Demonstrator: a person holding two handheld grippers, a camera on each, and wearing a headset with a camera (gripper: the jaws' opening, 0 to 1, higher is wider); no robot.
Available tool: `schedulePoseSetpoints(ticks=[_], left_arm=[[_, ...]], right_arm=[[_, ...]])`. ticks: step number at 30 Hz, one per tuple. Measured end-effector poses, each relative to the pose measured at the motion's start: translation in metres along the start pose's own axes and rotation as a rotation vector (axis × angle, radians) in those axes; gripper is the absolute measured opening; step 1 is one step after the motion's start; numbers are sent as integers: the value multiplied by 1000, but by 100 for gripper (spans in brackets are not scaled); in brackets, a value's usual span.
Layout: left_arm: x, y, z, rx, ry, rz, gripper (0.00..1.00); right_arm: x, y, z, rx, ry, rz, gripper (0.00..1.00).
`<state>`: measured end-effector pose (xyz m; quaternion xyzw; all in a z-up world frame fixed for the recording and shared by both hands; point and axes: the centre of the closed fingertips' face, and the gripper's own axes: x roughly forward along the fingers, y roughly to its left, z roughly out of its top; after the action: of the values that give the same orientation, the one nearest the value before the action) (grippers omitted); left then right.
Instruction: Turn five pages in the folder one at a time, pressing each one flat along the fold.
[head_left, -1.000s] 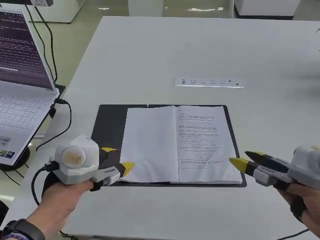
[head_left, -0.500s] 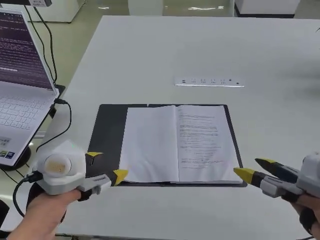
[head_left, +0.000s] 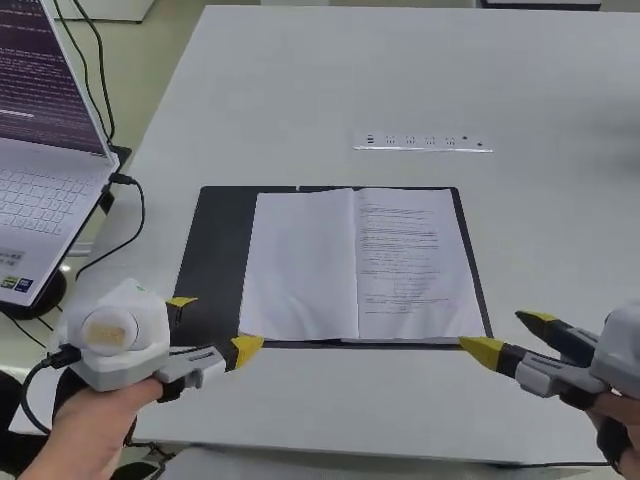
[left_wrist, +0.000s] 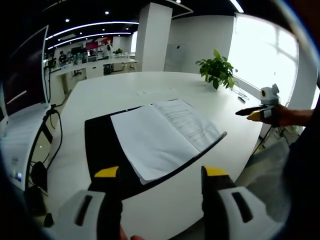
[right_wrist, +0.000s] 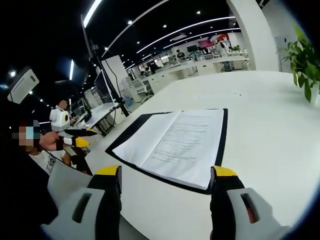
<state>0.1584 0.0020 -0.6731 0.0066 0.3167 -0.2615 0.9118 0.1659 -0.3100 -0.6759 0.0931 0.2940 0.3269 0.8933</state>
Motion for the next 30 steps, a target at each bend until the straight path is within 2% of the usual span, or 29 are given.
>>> schedulePoseSetpoints(ticks=[11, 15, 24, 30], left_arm=[[11, -11, 2, 22, 16, -30, 64], [17, -16, 5, 34, 24, -44, 64], [39, -36, 18, 75, 33, -99, 63], [56, -46, 33, 98, 26, -130, 63]], right_arm=[[-1, 0, -4, 5, 9, 0, 72], [-2, -4, -6, 13, 12, -3, 71], [-6, -3, -5, 29, 5, -16, 71], [-11, -6, -1, 31, -9, -25, 71]])
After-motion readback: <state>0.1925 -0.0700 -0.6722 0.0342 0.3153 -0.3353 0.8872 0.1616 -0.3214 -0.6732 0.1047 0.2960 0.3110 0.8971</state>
